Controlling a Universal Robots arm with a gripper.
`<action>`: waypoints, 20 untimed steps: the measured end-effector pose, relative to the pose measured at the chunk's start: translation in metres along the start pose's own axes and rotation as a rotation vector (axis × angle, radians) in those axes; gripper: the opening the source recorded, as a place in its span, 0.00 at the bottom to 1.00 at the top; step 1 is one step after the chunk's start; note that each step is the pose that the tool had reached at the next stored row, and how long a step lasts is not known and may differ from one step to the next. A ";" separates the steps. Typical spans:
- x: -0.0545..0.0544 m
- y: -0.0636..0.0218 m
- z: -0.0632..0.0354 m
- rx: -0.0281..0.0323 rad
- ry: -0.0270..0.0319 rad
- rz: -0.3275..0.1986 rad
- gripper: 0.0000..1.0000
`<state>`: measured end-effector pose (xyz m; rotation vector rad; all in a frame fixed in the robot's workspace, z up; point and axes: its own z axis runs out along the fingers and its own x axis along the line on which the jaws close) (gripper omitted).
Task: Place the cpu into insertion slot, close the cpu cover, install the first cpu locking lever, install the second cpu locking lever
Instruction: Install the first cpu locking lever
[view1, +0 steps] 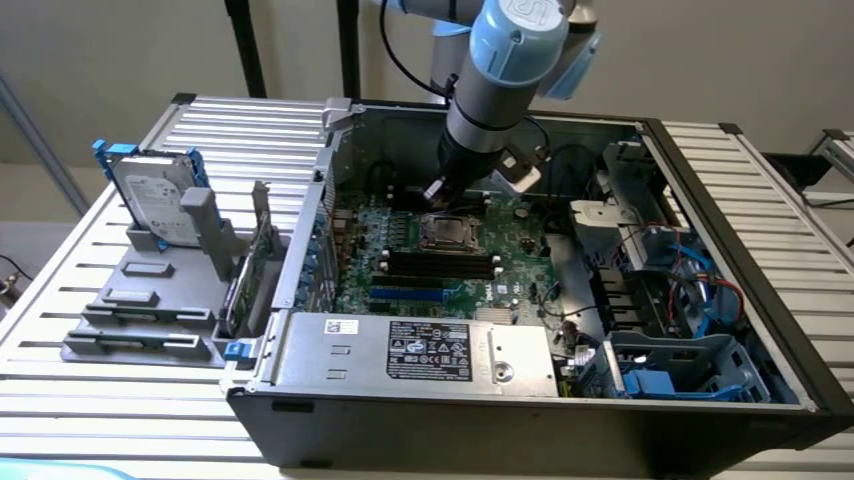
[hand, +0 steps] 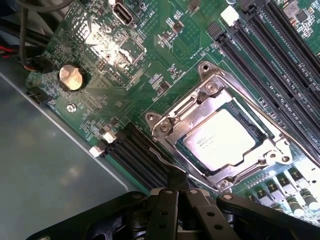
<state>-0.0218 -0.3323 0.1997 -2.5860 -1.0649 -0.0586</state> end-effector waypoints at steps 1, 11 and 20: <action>0.000 0.0000 0.0000 0.0004 -0.0007 -0.001 0.11; 0.004 0.0049 -0.0011 0.0072 -0.0094 -0.010 0.11; 0.005 0.0092 -0.0023 0.0143 -0.0187 -0.024 0.11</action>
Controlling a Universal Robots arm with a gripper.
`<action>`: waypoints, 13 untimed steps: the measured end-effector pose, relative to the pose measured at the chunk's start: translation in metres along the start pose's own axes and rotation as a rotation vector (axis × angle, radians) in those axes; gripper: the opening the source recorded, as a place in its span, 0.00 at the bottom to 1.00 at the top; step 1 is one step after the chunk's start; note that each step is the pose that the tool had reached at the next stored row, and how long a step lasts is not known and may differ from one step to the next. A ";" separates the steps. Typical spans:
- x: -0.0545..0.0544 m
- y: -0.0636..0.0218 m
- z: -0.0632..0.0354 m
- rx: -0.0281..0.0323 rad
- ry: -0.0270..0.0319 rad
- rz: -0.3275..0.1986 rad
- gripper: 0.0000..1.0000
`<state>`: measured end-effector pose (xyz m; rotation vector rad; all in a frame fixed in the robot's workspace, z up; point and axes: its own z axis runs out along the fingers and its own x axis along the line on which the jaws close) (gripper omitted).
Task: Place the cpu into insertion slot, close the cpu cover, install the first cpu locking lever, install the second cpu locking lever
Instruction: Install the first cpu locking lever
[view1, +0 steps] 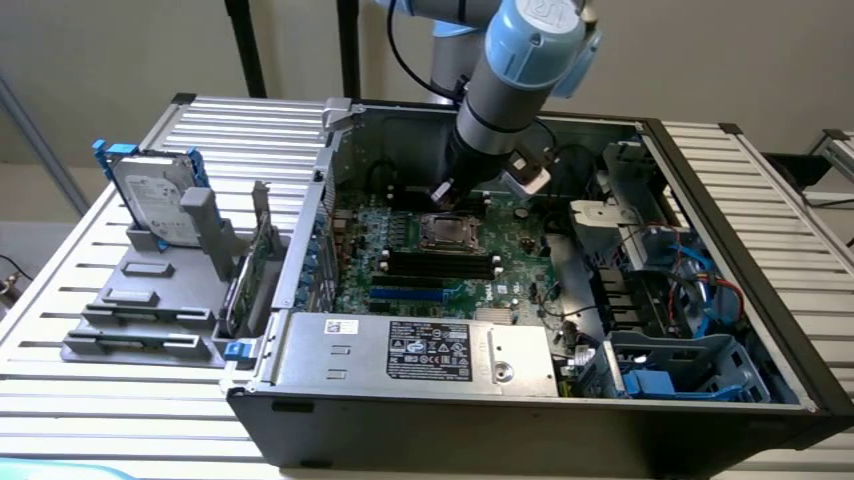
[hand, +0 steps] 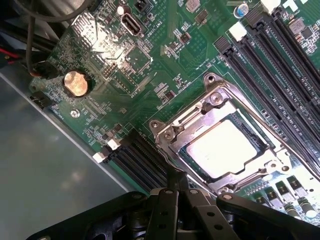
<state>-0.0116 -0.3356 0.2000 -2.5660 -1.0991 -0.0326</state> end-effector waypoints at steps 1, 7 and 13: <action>0.000 0.0001 -0.0001 0.0004 -0.0009 -0.002 0.11; 0.002 0.0026 -0.0005 0.0033 -0.0056 -0.014 0.11; 0.005 0.0053 -0.0008 0.0053 -0.0094 -0.025 0.11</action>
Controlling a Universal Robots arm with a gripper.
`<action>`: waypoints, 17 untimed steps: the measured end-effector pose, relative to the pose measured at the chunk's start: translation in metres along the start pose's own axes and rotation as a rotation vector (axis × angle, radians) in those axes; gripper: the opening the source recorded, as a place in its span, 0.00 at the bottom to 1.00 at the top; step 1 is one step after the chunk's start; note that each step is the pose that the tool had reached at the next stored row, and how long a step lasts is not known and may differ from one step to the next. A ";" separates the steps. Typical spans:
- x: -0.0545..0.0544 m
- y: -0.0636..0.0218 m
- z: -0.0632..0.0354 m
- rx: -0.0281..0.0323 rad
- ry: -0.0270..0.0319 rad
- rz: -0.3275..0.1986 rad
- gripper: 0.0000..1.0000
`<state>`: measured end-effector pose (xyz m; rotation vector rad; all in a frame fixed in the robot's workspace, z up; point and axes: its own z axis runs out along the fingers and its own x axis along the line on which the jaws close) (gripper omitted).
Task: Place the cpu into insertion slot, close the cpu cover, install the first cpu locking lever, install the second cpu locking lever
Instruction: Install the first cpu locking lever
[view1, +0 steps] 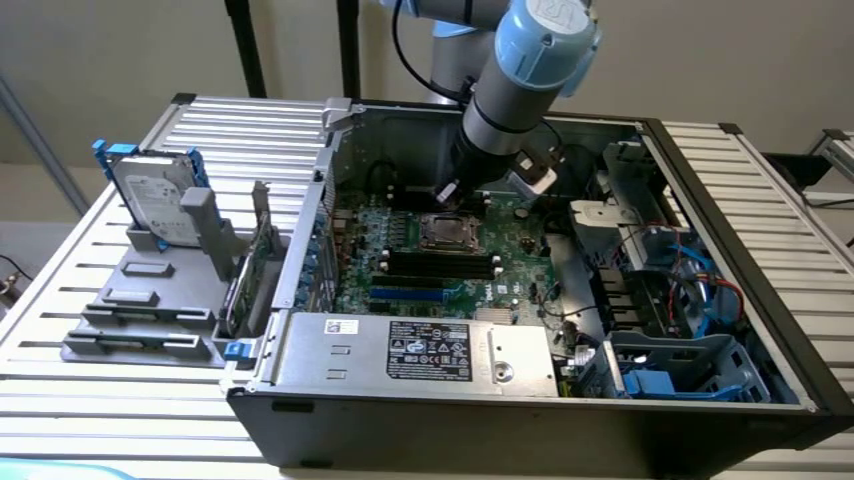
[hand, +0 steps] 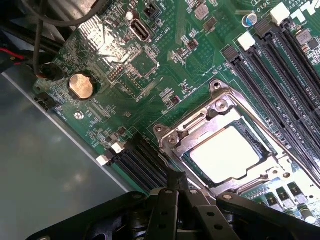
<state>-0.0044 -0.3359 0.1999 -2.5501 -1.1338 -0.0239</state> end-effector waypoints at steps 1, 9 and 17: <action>0.000 0.0004 0.0000 0.0003 -0.0007 -0.002 0.11; -0.004 -0.0034 0.0005 0.0010 -0.0025 -0.007 0.11; -0.006 -0.0081 0.0019 0.0011 -0.0025 -0.007 0.11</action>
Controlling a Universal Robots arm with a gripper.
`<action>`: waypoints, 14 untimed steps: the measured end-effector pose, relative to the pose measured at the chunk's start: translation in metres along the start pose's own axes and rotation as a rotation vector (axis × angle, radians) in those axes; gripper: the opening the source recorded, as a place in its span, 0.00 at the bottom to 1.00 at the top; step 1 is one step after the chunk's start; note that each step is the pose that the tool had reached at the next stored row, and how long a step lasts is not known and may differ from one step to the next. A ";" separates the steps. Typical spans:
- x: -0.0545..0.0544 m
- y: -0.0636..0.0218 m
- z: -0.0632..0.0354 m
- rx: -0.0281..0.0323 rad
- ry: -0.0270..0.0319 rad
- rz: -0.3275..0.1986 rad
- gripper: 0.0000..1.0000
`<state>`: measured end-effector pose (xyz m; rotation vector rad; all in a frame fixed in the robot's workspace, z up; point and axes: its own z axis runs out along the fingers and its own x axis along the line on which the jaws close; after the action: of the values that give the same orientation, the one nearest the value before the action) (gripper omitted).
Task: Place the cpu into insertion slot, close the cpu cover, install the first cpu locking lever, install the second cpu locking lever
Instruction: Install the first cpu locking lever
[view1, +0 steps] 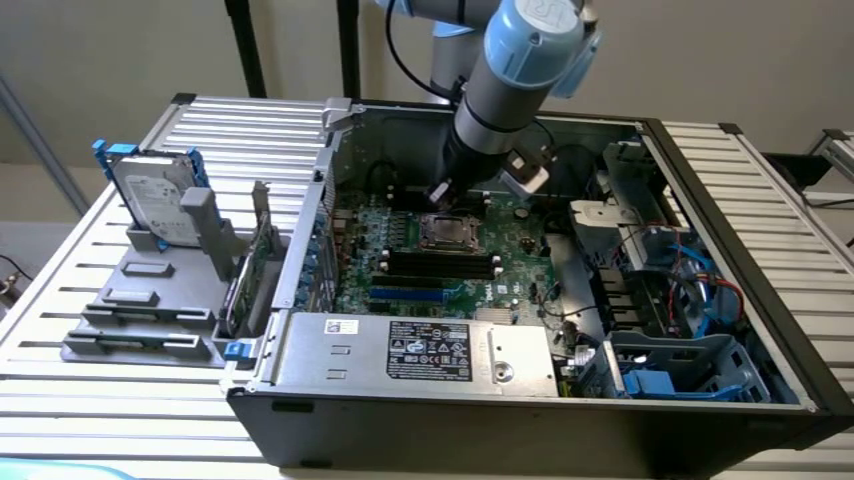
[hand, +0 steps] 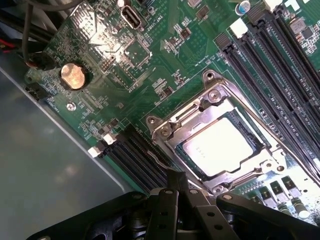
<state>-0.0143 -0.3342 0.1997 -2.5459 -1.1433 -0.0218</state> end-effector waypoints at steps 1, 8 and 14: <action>0.000 -0.0004 0.0002 0.0000 0.0001 0.000 0.11; 0.002 -0.0012 0.0008 0.0001 0.0002 0.000 0.11; 0.005 0.0021 0.0004 0.0001 0.0000 0.000 0.11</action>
<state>-0.0095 -0.3319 0.1995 -2.5457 -1.1435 -0.0218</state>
